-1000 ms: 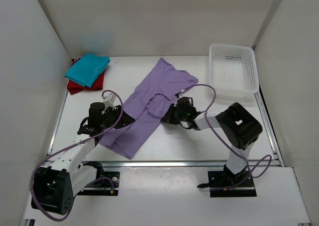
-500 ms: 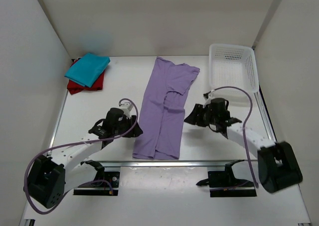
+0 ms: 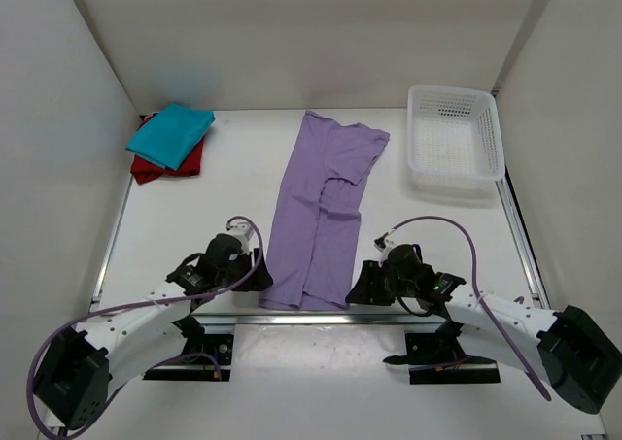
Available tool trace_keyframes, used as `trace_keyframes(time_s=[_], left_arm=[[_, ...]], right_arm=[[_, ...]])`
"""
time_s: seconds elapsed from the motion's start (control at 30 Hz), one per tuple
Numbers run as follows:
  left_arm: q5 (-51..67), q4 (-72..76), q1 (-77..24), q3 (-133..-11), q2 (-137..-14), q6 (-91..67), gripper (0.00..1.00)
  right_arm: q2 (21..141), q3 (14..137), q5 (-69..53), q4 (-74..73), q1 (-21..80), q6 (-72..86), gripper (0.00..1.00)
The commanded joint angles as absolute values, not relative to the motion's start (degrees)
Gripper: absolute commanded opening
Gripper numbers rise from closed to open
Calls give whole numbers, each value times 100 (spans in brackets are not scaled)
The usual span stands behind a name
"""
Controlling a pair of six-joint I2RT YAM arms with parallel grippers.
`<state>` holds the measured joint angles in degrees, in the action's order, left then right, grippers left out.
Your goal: Fold and stack the t-shirts
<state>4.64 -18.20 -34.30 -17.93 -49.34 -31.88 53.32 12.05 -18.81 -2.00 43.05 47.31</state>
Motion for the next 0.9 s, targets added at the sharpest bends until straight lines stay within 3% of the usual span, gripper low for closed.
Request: trace_keyframes(time_s=[0.0, 0.07, 0.2, 0.23, 0.4, 0.5, 0.73, 0.87], left_arm=[[396, -2021, -3831, -1819, -5211, -3225, 63], [413, -2126, -3964, -1854, -5186, -3278, 53], [667, -2188, -3990, -1837, -5141, -3322, 55], [711, -2223, -4008, -1863, -5159, -3314, 52], [1001, -2294, -4035, -1898, -5160, -3261, 16], [1203, -2443, -3886, -1925, -4862, -3226, 5], [1801, -2934, -3894, -2004, -4483, -3287, 0], [1960, -3190, -3534, -2573, -4359, -3164, 0]], right_arm=[[5642, 1327, -1846, 123, 4463, 4957, 42], [5704, 1362, -1767, 254, 4631, 5062, 41], [5906, 1397, -1837, 448, 4737, 5080, 32], [5906, 1424, -1785, 431, 4755, 5080, 28], [5933, 1485, -1635, 395, 4931, 5071, 6], [5854, 1468, -1591, 300, 5123, 5150, 0], [5415, 1537, -1433, -122, 6458, 5976, 0], [4950, 1897, -1309, -632, 6197, 5749, 0]])
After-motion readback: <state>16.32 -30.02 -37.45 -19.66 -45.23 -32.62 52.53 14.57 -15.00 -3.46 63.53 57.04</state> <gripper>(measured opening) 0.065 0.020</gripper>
